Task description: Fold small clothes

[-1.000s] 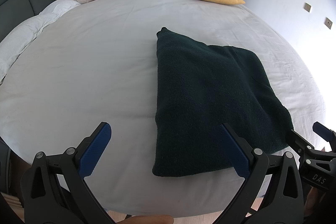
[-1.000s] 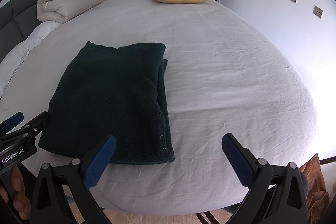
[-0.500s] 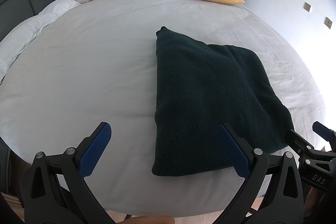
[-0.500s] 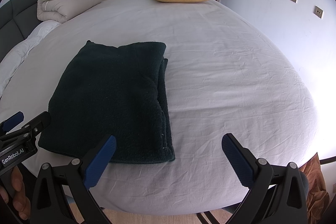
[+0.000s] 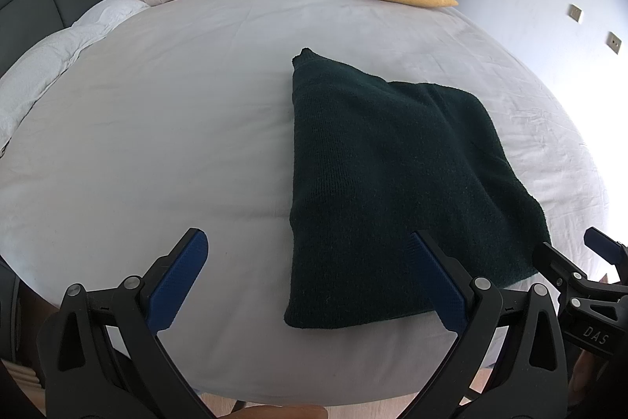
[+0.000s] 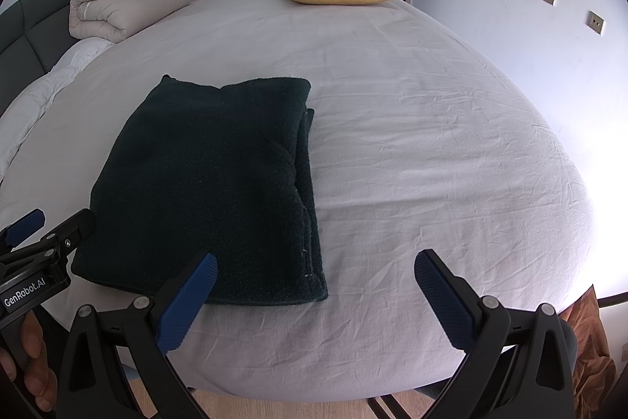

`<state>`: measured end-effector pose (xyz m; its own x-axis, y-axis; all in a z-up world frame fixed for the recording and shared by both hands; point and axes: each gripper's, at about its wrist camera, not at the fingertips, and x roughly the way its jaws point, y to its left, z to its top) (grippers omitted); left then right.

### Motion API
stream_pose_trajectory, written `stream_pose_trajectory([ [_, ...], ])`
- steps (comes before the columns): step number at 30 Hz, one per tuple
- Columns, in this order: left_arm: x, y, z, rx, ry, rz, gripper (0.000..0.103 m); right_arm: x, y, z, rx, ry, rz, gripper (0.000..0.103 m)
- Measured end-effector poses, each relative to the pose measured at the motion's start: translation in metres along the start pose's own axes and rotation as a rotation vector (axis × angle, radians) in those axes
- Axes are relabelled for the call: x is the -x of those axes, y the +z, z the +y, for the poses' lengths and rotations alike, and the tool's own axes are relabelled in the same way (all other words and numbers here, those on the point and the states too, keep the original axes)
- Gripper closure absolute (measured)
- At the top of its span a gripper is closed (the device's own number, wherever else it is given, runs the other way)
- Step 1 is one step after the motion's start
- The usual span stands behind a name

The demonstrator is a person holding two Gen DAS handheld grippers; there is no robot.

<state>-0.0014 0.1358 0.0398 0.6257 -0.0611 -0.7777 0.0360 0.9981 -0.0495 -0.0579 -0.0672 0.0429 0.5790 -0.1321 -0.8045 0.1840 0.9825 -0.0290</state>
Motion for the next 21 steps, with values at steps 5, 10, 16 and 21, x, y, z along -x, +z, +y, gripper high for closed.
stream_pose_trajectory([
  [5, 0.0004, -0.0004, -0.0004, 0.001, 0.000, 0.000, 0.000, -0.0001, 0.0000, 0.0001, 0.000, 0.000, 0.000, 0.000],
  [10, 0.0006, -0.0008, -0.0005, 0.002, 0.000, 0.001, 0.000, -0.0004, -0.0003, 0.0009, 0.000, 0.000, 0.000, 0.000],
  [16, 0.0005, -0.0028, -0.0006, 0.001, 0.000, 0.001, 0.000, -0.0003, 0.0000, 0.0005, -0.001, 0.001, 0.000, 0.000],
  [21, 0.0003, -0.0021, -0.0003, 0.001, 0.000, 0.002, 0.000, -0.0006, 0.0004, 0.0000, 0.000, 0.001, 0.000, 0.000],
])
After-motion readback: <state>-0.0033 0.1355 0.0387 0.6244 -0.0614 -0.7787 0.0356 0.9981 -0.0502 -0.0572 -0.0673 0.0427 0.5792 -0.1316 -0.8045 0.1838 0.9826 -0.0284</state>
